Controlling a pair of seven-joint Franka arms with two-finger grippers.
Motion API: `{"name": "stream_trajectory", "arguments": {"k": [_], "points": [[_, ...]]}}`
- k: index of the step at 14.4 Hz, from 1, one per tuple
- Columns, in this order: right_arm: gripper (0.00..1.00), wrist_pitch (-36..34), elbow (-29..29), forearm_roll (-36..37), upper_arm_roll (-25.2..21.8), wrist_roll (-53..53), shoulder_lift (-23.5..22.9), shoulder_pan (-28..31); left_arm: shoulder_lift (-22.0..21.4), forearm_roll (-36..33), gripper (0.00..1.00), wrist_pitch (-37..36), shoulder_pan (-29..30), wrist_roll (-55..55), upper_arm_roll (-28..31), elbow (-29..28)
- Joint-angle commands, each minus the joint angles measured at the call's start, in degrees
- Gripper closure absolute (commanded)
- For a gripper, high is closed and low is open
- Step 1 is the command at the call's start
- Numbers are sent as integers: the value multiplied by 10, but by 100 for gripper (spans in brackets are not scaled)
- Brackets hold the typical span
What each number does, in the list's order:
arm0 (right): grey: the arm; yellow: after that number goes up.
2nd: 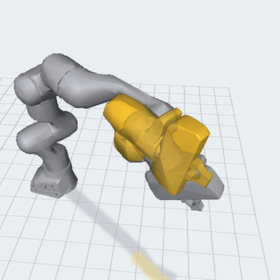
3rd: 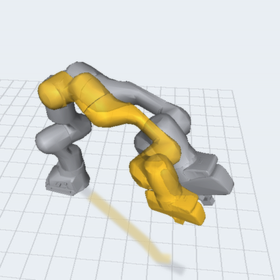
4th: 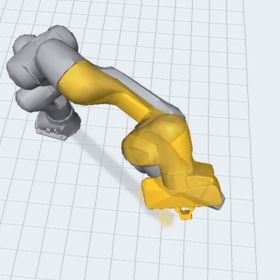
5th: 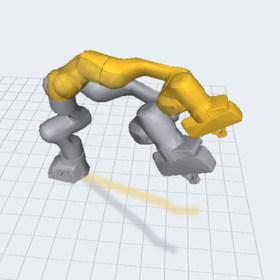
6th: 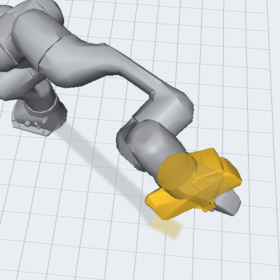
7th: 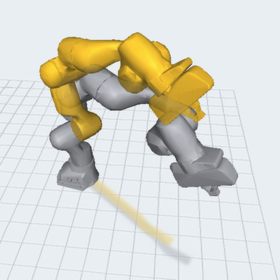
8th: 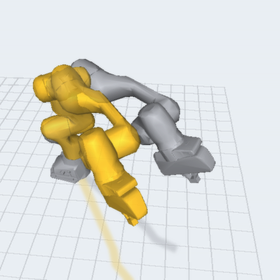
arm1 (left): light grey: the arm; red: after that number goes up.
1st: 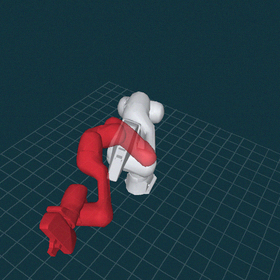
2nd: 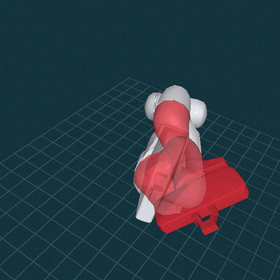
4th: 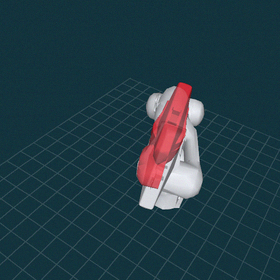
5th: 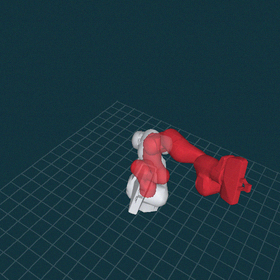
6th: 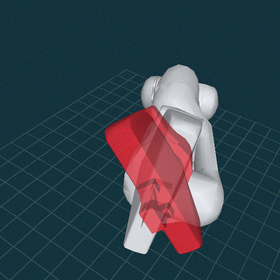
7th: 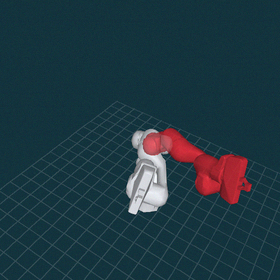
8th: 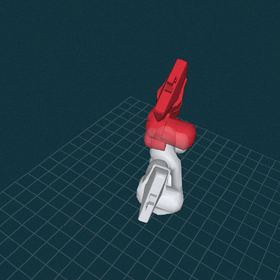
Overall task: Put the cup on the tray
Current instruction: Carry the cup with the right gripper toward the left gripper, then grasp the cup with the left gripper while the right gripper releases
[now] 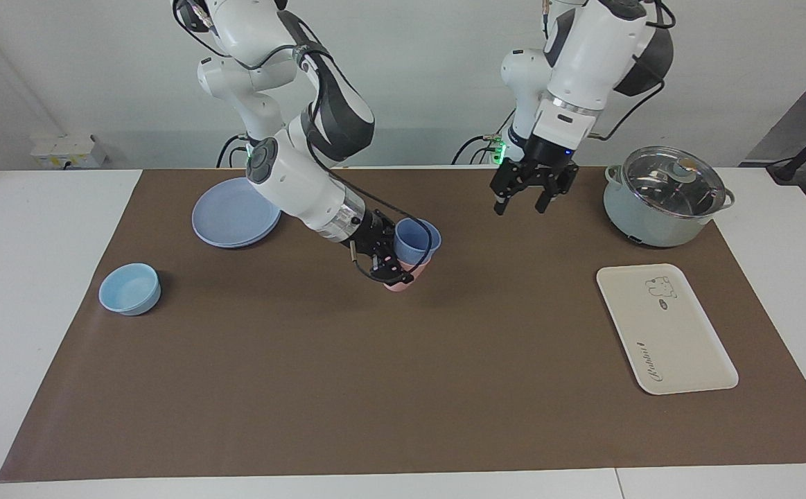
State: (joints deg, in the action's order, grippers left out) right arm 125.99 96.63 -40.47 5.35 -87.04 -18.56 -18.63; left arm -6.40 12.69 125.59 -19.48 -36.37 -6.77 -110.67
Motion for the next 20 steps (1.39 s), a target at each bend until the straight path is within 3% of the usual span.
{"name": "stream_trajectory", "arguments": {"k": [1,4,9,11,12,13,14,18,20], "points": [[100,6,-1,-5,0,-6,0,1,-14,31,9,70,-42,-39,11,-46],[100,6,-1,-5,0,-3,0,2,23,50,16,173,-83,-79,11,-50],[100,7,1,-4,0,0,0,2,70,50,28,230,-97,-77,11,-39],[100,7,1,-4,0,0,0,3,85,50,41,237,-97,-77,11,-23],[100,7,1,-4,0,0,0,3,88,50,56,232,-98,-77,11,-18],[100,7,1,-4,0,1,0,4,88,49,86,230,-98,-78,11,-19],[100,7,1,-4,0,1,0,4,88,49,100,230,-98,-77,12,-18],[100,8,1,-4,0,1,0,6,89,47,100,226,-94,-84,14,-11],[100,8,1,-5,0,-1,0,11,82,43,100,177,-91,-85,15,11]]}}
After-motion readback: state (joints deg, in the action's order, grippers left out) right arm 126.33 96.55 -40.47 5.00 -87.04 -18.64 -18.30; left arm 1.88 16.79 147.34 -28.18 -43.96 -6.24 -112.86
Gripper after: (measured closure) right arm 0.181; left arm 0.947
